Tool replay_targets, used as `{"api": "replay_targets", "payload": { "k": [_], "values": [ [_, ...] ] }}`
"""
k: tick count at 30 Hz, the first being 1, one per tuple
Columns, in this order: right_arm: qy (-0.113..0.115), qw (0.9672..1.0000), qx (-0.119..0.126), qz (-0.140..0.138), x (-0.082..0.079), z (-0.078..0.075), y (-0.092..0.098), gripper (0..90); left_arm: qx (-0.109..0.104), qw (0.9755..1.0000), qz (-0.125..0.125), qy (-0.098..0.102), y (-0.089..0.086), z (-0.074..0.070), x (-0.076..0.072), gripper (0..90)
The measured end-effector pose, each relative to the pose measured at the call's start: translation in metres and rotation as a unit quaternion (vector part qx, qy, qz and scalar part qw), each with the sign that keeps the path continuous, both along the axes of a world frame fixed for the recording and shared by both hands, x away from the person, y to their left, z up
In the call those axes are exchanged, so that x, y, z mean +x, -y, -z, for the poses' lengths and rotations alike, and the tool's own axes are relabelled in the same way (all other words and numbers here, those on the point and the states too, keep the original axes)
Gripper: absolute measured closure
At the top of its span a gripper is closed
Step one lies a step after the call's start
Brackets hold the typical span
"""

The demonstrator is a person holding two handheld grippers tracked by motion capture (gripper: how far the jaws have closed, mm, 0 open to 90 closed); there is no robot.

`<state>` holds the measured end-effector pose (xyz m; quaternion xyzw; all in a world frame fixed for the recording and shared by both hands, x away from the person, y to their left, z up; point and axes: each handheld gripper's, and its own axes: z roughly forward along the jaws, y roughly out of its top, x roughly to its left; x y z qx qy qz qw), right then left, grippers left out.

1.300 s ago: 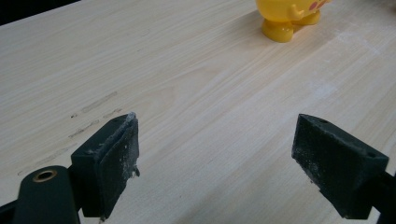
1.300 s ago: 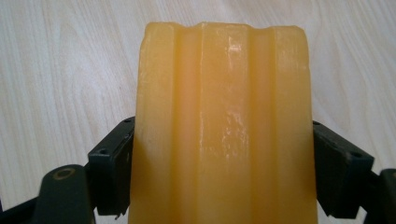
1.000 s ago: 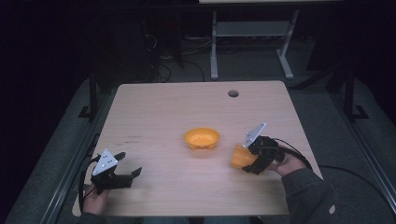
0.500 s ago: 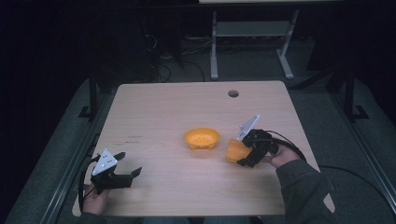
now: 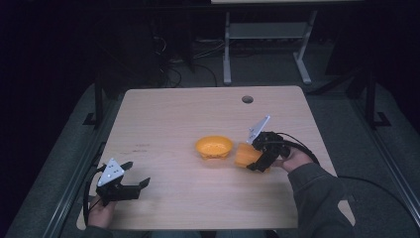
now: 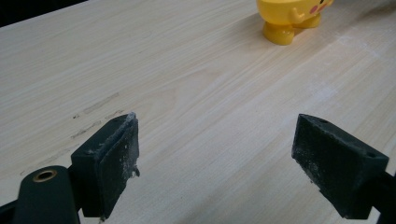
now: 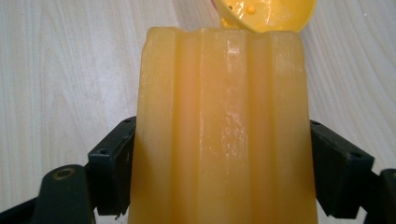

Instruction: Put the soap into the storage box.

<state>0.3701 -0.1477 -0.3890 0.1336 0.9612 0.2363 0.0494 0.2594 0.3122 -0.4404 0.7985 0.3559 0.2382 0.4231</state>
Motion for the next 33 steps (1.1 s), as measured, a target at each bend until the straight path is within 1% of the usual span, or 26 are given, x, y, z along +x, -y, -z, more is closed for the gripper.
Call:
{"api": "replay_targets", "payload": {
  "k": [2, 7, 11, 15, 20, 26, 29, 33],
  "values": [
    [0.001, 1.0, -0.003, -0.002, 0.002, -0.002, -0.002, 20.6, 0.0, 1.0, 0.0, 0.0, 0.0, 0.0, 0.0, 14.3],
    [0.005, 1.0, 0.004, -0.005, 0.008, -0.009, -0.009, 20.6, -0.002, 1.0, -0.001, 0.001, 0.0, 0.0, 0.0, 14.3],
    [0.009, 0.9999, -0.001, -0.01, 0.012, -0.014, -0.014, 20.6, -0.002, 1.0, -0.001, 0.002, 0.0, 0.0, 0.0, 14.3],
    [0.009, 0.9999, 0.003, -0.013, 0.016, -0.017, -0.018, 20.6, -0.002, 1.0, -0.001, 0.001, 0.0, 0.0, 0.0, 14.3],
    [0.008, 0.9998, 0.001, -0.017, 0.02, -0.019, -0.024, 20.6, -0.004, 1.0, -0.001, 0.002, 0.0, 0.0, 0.0, 14.3],
    [0.007, 0.9996, 0.009, -0.026, 0.025, -0.02, -0.031, 20.6, -0.002, 1.0, -0.001, 0.002, 0.0, -0.001, 0.0, 14.3],
    [0.007, 0.9996, 0.003, -0.028, 0.027, -0.019, -0.034, 20.6, -0.002, 1.0, -0.001, 0.002, 0.0, -0.001, 0.0, 14.3],
    [0.005, 0.9994, 0.003, -0.033, 0.03, -0.021, -0.039, 20.6, -0.002, 1.0, -0.002, 0.002, 0.0, -0.001, 0.0, 14.3]
  ]
}}
